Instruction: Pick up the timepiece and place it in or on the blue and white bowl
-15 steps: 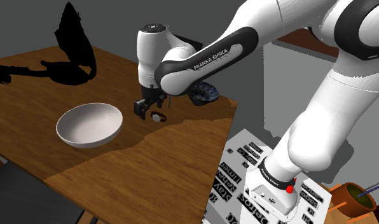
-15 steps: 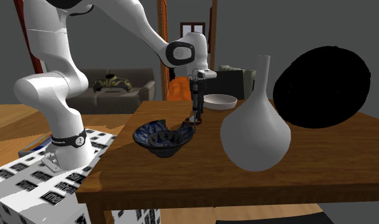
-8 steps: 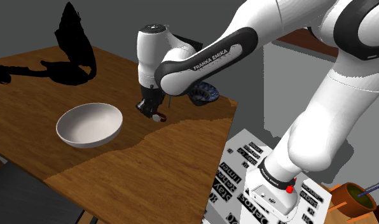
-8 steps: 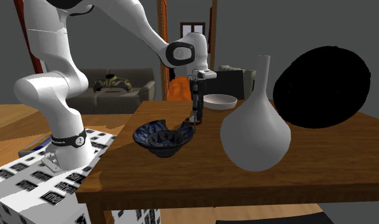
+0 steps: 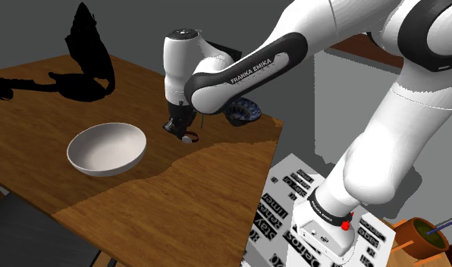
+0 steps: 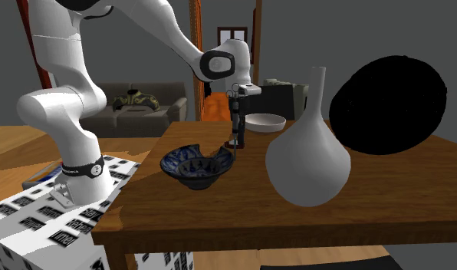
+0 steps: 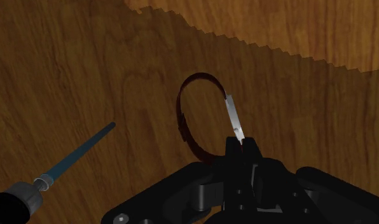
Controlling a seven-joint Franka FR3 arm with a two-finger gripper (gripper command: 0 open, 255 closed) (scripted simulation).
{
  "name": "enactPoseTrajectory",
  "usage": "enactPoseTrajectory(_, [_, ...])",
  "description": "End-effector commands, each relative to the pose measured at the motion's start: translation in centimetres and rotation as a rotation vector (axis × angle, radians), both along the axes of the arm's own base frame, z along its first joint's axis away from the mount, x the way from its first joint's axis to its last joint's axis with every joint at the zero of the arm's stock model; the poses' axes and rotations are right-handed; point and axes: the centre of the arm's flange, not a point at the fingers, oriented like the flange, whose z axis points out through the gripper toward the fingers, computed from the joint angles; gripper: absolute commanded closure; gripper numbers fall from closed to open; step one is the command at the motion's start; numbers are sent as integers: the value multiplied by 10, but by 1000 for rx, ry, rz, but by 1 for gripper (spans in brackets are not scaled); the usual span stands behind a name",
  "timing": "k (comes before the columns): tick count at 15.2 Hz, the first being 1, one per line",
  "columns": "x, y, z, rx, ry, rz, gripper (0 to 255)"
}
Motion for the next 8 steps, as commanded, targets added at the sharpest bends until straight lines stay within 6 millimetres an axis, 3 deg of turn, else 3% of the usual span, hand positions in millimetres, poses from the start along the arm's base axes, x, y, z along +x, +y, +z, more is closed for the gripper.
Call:
enactPoseTrajectory(1, [0, 0, 5, 0, 0, 0, 255])
enactPoseTrajectory(8, [0, 0, 42, 0, 0, 0, 255])
